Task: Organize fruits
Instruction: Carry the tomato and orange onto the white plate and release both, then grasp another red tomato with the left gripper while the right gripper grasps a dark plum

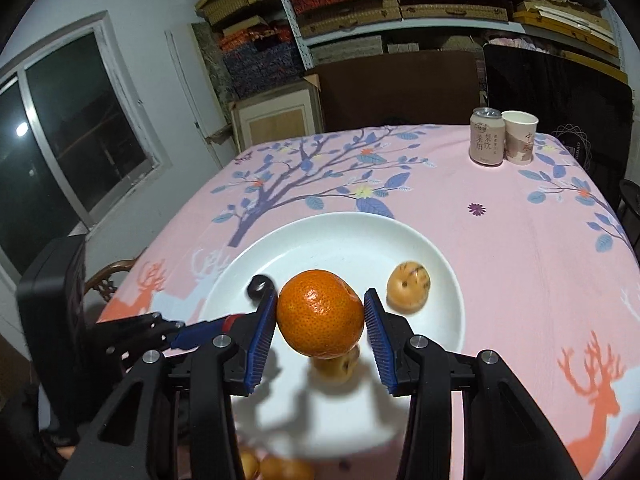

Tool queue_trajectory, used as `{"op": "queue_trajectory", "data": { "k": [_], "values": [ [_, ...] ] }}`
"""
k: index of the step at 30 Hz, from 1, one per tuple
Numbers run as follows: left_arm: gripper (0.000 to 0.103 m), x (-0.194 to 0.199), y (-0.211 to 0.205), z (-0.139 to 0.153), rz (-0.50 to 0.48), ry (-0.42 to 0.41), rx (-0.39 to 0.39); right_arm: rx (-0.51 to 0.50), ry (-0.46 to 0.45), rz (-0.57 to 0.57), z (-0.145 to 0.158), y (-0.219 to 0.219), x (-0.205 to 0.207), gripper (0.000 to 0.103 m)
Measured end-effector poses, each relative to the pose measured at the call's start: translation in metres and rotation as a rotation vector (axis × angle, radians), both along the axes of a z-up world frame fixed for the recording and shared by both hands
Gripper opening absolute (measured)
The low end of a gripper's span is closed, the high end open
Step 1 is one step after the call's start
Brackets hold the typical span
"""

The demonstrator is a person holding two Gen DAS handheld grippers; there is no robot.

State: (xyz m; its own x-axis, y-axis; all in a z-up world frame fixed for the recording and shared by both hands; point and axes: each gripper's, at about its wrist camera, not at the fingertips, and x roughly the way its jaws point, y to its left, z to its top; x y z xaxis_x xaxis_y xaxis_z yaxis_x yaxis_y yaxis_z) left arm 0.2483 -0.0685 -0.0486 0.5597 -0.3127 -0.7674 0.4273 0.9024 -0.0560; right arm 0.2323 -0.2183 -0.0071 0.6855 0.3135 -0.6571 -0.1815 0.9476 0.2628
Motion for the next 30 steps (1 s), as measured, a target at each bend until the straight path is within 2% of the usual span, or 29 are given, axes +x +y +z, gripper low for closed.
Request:
{"op": "queue_trajectory", "data": {
  "k": [2, 3, 4, 6, 7, 8, 11, 16, 18, 22, 26, 30],
  "values": [
    [0.03, 0.017, -0.003, -0.01, 0.009, 0.018, 0.018, -0.015, 0.02, -0.008, -0.01, 0.004, 0.022, 0.045],
    [0.035, 0.023, -0.003, -0.012, 0.014, 0.02, 0.024, -0.021, 0.025, -0.011, -0.014, 0.006, 0.031, 0.046],
    [0.04, 0.028, -0.002, -0.014, 0.018, 0.024, 0.024, -0.025, 0.031, -0.011, -0.018, 0.007, 0.038, 0.046],
    [0.062, 0.031, 0.004, -0.011, 0.035, 0.007, 0.011, -0.017, 0.034, -0.005, -0.022, 0.007, 0.044, 0.055],
    [0.066, 0.028, 0.008, -0.008, 0.043, -0.008, 0.0, -0.017, 0.014, -0.012, -0.019, 0.007, 0.041, 0.056],
    [0.07, 0.025, 0.012, -0.003, 0.049, -0.026, -0.01, -0.02, -0.004, -0.014, -0.017, 0.006, 0.037, 0.057],
    [0.07, 0.01, 0.023, 0.01, 0.051, -0.05, -0.031, -0.028, -0.045, -0.021, -0.006, 0.002, 0.02, 0.057],
    [0.072, -0.053, 0.039, 0.029, 0.002, -0.116, -0.027, 0.024, -0.07, -0.032, 0.009, -0.015, -0.045, 0.062],
    [0.083, -0.084, 0.047, 0.03, -0.015, -0.124, -0.036, 0.03, -0.085, -0.039, 0.009, -0.019, -0.078, 0.064],
    [0.083, -0.144, 0.057, 0.02, -0.048, -0.13, -0.001, 0.036, -0.09, -0.077, -0.003, -0.022, -0.143, 0.064],
    [0.083, -0.2, 0.059, 0.009, -0.086, -0.144, 0.034, 0.059, -0.143, -0.136, -0.019, -0.02, -0.201, 0.064],
    [0.083, -0.237, 0.051, -0.006, -0.127, -0.115, 0.023, 0.023, -0.105, -0.141, -0.034, -0.011, -0.225, 0.064]
  ]
}}
